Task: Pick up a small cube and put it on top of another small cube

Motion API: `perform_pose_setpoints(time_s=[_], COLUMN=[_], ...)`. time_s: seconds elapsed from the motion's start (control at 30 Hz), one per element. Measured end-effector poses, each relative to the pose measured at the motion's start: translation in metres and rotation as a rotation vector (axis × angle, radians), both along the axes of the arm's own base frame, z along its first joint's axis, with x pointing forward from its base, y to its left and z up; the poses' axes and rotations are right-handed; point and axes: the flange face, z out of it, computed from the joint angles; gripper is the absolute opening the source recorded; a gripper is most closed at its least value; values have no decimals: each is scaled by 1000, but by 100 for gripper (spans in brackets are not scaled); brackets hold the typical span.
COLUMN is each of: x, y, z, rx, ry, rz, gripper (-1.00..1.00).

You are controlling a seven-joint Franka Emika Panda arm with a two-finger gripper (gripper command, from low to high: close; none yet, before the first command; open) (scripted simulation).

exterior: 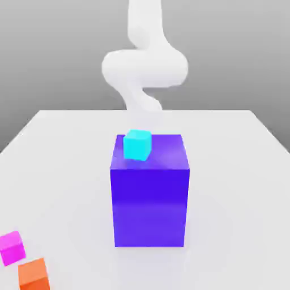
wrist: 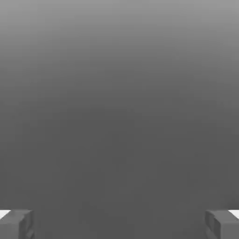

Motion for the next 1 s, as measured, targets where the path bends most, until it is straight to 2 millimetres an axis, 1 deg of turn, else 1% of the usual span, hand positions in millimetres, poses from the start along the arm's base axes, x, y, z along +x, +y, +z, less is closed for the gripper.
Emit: perform_pose_setpoints(time_s=[0.1, 0.23, 0.37, 0.47, 0.53, 0.67, 0.8, 0.9, 0.93, 1.0], x=[36, 70, 92, 98, 99, 83, 63, 37, 31, 26], y=[-30, -72, -115, -147, -169, -219, -249, -273, -278, -282], z=[-45, -108, -176, -229, -266, -339, -411, -463, -479, -507], rx=[54, 120, 179, 219, 244, 292, 321, 339, 341, 342], ry=[81, 181, 279, 350, 397, 486, 579, 647, 661, 672], rz=[-77, -184, -301, -393, -457, -609, -730, -833, -856, -873], gripper=[0, 0, 0, 0, 0, 0, 0, 0, 0, 0])
